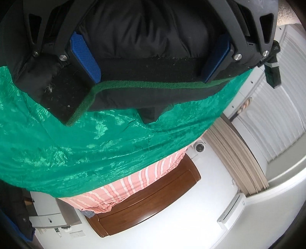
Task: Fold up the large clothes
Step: 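Lift the hem with both grippers and fold it toward the collar, then open both grippers to release the hem and withdraw the right gripper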
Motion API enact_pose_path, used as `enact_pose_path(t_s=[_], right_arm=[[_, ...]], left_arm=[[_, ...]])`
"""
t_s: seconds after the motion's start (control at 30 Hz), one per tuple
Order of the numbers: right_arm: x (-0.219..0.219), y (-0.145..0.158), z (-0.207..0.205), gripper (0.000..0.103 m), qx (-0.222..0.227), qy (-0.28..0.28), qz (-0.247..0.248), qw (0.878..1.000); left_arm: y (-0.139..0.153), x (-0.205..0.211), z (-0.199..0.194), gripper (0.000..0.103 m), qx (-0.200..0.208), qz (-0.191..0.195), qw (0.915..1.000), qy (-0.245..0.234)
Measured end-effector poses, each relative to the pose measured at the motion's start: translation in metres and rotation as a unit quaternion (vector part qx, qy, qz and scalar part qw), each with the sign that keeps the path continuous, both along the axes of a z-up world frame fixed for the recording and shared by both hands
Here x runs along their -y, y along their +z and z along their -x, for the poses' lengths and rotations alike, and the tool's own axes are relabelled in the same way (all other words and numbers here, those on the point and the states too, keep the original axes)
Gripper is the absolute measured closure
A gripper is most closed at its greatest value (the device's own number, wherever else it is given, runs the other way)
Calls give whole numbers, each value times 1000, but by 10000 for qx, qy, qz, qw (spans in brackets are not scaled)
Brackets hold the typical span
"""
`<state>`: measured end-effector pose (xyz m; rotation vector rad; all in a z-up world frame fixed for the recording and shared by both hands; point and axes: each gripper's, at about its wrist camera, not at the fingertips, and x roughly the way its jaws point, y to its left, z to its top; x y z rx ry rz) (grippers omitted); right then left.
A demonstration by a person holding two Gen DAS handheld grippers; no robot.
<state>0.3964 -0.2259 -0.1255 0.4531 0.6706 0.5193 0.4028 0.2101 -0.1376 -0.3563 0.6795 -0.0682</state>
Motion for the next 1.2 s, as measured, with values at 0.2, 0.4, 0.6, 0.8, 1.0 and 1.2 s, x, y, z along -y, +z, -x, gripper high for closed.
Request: enact_pose_path(t_s=[0.2, 0.4, 0.6, 0.8, 1.0, 1.2], right_arm=[[12, 4, 6, 1, -8, 26, -322, 9995], [13, 3, 5, 1, -12, 33, -419, 9991], [13, 2, 5, 1, -26, 36, -407, 9992], [13, 2, 5, 1, -26, 38, -416, 9991], [13, 2, 5, 1, -28, 37, -420, 9991], [14, 3, 5, 1, -24, 45, -457, 9989]], left_arm=[[-4, -2, -2, 0, -42, 75, 10000, -12], [-7, -4, -4, 1, -74, 179, 9998, -33], [-11, -8, -4, 1, -65, 330, 9994, -54], [-11, -10, -3, 1, -59, 394, 9992, -60], [-12, -10, -3, 1, -64, 401, 9992, -60], [-12, -10, -3, 1, -76, 407, 9991, -60]])
